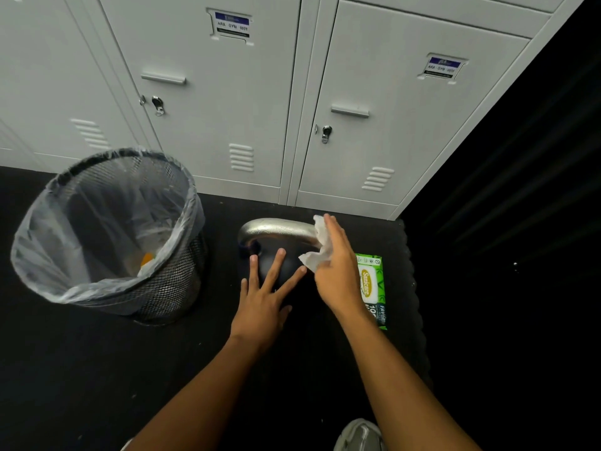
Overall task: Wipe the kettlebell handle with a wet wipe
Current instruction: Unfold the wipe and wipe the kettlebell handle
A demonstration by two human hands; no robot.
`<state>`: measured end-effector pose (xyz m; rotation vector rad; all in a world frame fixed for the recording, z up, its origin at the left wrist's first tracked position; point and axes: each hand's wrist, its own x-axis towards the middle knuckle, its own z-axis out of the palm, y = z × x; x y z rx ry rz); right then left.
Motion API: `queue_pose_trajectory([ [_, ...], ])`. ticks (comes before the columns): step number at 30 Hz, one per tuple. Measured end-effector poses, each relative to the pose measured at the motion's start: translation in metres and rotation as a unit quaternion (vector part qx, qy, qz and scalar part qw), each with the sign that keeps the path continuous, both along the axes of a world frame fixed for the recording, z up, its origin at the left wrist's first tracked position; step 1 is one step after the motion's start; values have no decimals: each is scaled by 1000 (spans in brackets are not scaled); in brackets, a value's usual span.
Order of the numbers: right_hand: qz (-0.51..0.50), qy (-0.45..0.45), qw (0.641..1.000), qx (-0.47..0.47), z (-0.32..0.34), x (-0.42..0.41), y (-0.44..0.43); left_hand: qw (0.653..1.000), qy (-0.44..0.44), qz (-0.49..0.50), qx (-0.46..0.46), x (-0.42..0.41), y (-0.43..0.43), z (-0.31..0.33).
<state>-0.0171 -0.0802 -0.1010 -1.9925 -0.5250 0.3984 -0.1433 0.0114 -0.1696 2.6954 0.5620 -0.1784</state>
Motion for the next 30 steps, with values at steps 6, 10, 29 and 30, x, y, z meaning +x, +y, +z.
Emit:
queue_pose_trajectory([
  [6,5,-46,994,-99,-9,22,-18,1000,2,0,-2,1,0,-1],
  [10,60,-87,978,-180,-10,33,-12,1000,7,-3,-2,1,0,-2],
  [29,6,33,999,-32,0,10,-4,1000,15,-1,-1,1,0,0],
  [30,8,51,998,-43,0,12,-7,1000,17,0,2,1,-1,-1],
])
